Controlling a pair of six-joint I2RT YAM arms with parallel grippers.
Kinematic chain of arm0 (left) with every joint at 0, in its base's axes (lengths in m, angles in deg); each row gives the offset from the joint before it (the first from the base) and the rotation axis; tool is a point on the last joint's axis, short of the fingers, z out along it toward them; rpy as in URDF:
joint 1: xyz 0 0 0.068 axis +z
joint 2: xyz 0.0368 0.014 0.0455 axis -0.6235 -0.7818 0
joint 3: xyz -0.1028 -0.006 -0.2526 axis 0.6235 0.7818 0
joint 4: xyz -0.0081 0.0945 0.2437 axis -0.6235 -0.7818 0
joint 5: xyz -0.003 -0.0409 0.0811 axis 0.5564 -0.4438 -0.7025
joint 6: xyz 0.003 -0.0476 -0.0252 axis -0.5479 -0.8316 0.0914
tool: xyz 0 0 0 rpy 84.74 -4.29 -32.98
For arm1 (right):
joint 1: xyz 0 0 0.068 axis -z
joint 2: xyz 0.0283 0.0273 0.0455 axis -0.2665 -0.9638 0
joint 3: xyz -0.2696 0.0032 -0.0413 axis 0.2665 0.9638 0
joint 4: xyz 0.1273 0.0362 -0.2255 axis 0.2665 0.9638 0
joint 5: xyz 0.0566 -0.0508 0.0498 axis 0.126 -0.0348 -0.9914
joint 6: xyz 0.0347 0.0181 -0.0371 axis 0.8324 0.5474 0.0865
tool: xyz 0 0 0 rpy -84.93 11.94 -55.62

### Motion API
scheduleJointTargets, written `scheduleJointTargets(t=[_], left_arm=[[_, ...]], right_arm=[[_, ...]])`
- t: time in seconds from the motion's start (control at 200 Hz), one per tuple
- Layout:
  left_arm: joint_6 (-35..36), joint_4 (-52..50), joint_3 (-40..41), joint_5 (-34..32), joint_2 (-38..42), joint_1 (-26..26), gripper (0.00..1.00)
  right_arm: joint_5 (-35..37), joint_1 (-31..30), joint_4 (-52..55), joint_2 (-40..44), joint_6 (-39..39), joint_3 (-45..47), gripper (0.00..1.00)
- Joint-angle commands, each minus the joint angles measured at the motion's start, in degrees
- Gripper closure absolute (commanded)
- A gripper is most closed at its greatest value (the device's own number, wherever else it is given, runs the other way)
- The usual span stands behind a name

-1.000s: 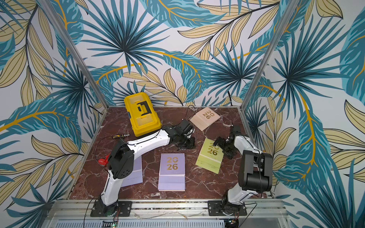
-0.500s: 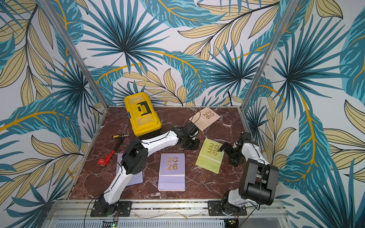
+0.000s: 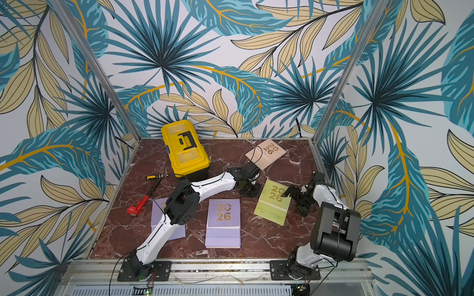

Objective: Stack the calendars
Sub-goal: Move the calendar to the center of the board, then pick up the calendar at the center of the board.

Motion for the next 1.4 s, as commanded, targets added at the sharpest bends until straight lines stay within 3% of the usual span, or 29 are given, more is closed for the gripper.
scheduleJointTargets(t=[0.0, 0.22, 1.117, 1.397], left_arm=[[-0.1, -0.2, -2.7, 0.6, -0.9, -0.2, 1.00], [-0.1, -0.2, -2.7, 0.9, -1.3, -0.2, 1.00], [-0.8, -0.2, -4.4, 2.3, -3.5, -0.9, 1.00], [-0.6, -0.2, -3.0, 2.9, -3.0, -0.1, 1.00]], right_arm=[[1.0, -1.4, 0.2, -1.7, -0.4, 0.1, 0.01], [10.3, -6.2, 2.3, -2.8, 1.5, -2.7, 0.01], [9.2, -13.6, -2.5, -10.0, 3.8, -5.0, 0.01], [3.5, -13.4, -5.8, -5.1, 1.5, -1.7, 0.01]])
